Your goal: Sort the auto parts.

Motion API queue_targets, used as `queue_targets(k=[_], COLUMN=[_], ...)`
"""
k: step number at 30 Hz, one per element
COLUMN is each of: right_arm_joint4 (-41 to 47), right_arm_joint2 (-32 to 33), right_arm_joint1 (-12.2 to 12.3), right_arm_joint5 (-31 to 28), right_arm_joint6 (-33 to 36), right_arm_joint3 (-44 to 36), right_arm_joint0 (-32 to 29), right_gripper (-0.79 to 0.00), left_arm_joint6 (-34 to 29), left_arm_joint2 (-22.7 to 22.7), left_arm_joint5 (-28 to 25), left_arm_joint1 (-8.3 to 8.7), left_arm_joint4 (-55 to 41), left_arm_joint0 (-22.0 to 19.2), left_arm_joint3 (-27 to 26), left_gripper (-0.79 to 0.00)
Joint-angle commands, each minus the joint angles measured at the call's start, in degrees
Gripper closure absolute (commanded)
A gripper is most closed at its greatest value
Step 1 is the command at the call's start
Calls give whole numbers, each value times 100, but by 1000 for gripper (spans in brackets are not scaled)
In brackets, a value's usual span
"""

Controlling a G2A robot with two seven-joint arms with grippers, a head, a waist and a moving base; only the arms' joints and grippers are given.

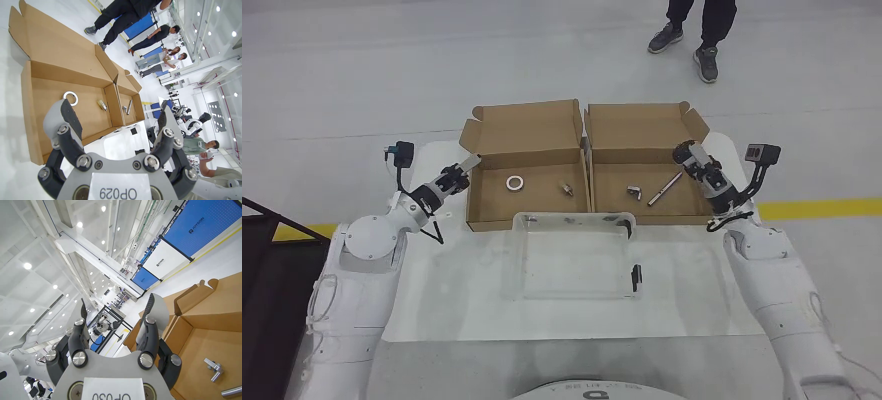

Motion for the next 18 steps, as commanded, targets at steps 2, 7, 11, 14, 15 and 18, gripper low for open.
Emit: queue_targets(k=[2,7,11,14,15,18], right_arm_joint4=[0,0,0,0,0,0], right_arm_joint2=[0,0,0,0,0,0], right_arm_joint1=[0,0,0,0,0,0], right_arm_joint5=[0,0,0,0,0,0], right_arm_joint6=[0,0,0,0,0,0], right_arm_joint3=[0,0,0,0,0,0], right_arm_joint0=[0,0,0,0,0,0], right_gripper=[-720,-784,-785,-785,-785,-785], left_arm_joint6=[-3,-3,-3,-3,-3,-3], left_arm_joint2=[1,1,1,1,1,1], left_arm_joint5=[-1,-2,-2,-2,-2,-2], left_arm_joint1=[0,0,0,0,0,0], left_arm_joint4=[3,3,3,3,3,3], left_arm_joint0=[-1,-1,-1,-1,-1,-1], left_arm_joint3=[-1,-1,-1,-1,-1,-1], left_gripper=[-784,-784,-784,-784,-784,-785])
